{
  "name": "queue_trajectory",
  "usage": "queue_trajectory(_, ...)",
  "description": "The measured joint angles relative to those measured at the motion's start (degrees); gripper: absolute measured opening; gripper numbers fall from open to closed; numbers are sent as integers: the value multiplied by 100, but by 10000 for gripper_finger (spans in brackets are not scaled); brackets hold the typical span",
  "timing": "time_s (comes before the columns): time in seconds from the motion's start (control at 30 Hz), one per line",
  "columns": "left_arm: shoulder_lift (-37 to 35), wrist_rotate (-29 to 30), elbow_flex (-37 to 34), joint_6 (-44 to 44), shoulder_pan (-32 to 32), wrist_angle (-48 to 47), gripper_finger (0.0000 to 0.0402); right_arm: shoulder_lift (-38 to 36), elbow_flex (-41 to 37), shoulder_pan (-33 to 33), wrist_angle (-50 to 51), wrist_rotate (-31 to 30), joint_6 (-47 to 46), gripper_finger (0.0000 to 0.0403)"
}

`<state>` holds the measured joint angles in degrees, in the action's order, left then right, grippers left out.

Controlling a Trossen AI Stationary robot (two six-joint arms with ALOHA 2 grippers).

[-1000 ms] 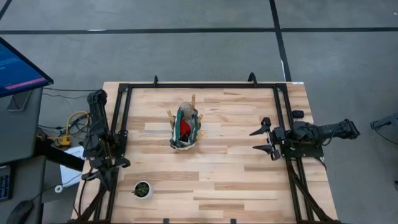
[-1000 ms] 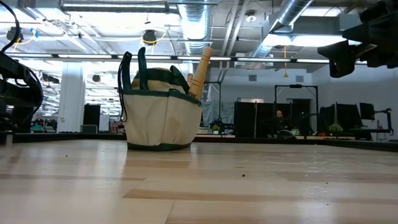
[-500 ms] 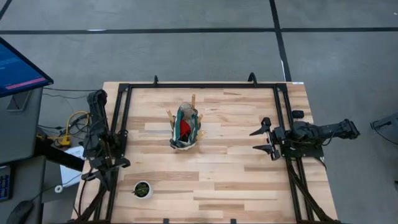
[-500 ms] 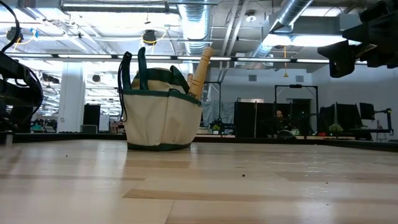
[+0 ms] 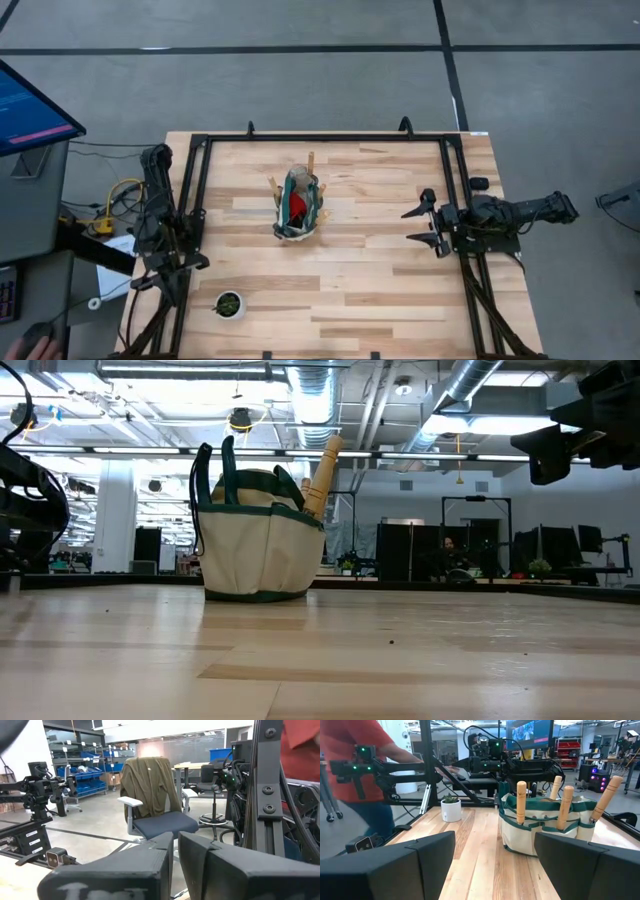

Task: Pick & Place Garden tools in Gardening bag
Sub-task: Return to Home Position

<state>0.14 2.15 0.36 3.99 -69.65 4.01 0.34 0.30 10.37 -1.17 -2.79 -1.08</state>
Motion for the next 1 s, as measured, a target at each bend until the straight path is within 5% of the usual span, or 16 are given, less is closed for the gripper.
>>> queue_trajectory(1.0, 1, -2, 0, 0, 0, 58, 19, 1, 0, -1, 0, 0, 1, 265)
